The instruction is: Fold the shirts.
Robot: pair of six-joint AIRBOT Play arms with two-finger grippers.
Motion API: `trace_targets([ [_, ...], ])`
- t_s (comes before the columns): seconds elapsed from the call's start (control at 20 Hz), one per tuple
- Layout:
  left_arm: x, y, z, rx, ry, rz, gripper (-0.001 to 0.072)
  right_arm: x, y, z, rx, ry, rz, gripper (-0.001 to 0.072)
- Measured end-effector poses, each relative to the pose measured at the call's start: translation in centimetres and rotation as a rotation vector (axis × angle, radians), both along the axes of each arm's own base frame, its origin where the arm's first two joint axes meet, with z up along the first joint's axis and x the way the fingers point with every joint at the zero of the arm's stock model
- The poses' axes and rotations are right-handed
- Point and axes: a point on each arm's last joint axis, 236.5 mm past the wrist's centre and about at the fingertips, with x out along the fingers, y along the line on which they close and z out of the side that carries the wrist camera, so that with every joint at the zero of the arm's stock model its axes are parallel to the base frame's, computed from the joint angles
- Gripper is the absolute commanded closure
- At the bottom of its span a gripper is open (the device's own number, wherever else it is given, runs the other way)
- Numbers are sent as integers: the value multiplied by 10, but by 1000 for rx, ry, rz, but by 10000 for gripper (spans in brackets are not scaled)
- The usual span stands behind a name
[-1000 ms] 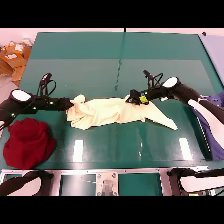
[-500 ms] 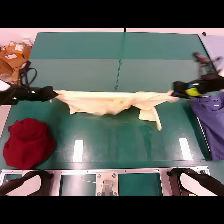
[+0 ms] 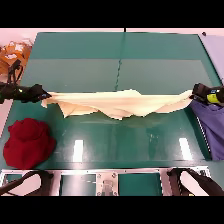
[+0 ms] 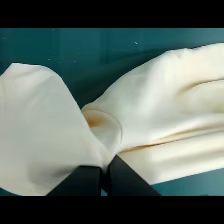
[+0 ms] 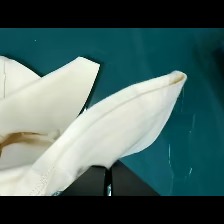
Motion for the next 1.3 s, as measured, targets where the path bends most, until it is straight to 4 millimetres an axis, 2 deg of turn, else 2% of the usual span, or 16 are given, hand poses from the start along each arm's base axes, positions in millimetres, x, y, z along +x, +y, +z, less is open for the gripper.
trace_targets([
  [0.1,-7,-12,-7,-20,25,-23,681,5,7,-19,25,-17,-4,697],
  [0.25,-28,-46,-36,-47,98,-86,680,14,14,-51,60,-26,-21,697],
  [0.35,-45,-69,-53,-65,149,-134,681,22,13,-70,69,-20,-29,697],
  [0.5,-64,-92,-69,-75,197,-188,680,34,12,-95,90,2,-40,697],
  [0.55,-70,-99,-72,-77,208,-206,633,37,12,-103,95,13,-44,696],
  [0.6,-74,-103,-74,-80,219,-221,264,39,11,-109,99,22,-44,661],
  [0.65,-78,-106,-74,-84,229,-236,-4,41,11,-114,96,28,-36,508],
  [0.7,-81,-108,-72,-88,238,-248,-5,43,9,-116,90,29,-30,384],
  [0.75,-81,-107,-67,-96,246,-253,-5,46,5,-114,83,24,-29,337],
  [0.85,-76,-97,-50,-108,245,-251,-5,49,-5,-107,73,25,-31,289],
  [0.95,-60,-78,-29,-112,212,-210,-5,47,-19,-96,77,38,-48,291],
  [1.05,-37,-53,-11,-93,146,-139,-5,37,-30,-88,92,70,-71,292],
  [1.15,-14,-26,-6,-49,82,-62,-5,21,-36,-82,112,106,-91,293],
  [1.3,3,-5,-23,-24,86,-19,-5,-5,-25,-80,157,152,-96,291],
])
